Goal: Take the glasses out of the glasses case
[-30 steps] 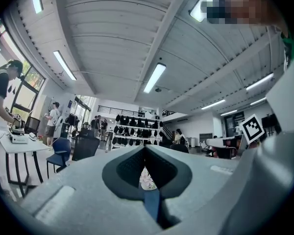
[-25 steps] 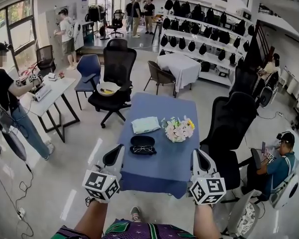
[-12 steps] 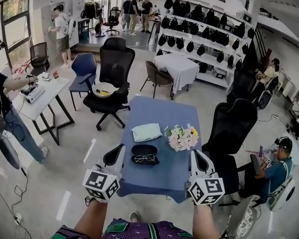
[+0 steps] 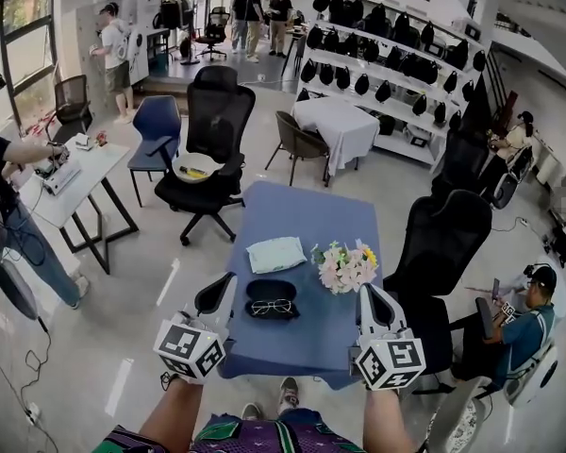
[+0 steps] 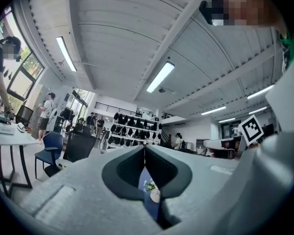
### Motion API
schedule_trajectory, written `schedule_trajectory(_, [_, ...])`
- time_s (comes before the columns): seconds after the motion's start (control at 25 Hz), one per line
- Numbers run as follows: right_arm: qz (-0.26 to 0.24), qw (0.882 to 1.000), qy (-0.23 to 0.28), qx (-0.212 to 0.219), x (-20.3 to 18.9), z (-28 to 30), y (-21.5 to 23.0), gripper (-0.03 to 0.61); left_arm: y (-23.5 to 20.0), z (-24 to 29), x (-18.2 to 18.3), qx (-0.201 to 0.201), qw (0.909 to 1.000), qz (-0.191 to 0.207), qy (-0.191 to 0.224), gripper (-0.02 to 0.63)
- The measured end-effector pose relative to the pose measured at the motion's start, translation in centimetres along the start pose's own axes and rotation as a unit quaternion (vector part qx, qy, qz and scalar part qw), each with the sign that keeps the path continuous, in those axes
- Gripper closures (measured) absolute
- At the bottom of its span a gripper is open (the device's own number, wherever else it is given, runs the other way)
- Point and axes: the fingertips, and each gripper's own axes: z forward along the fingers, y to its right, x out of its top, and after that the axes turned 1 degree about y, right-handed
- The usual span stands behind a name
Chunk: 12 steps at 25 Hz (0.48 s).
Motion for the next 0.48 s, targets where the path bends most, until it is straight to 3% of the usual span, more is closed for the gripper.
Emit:
schedule_trajectory(0.12, [0.003, 1.000, 0.010, 0.015, 0.4, 1.9, 0.2, 0.575, -0.4, 0.9, 0.4, 0.001, 0.9999, -0.009, 0.011, 0.598])
schedule_trajectory(0.48, [-0.003, 0.998, 0.022, 0.054, 1.7, 6.0, 1.6, 0.575, -0.3, 4.9, 1.9, 0.003, 0.9993, 0.013, 0.034, 0.597])
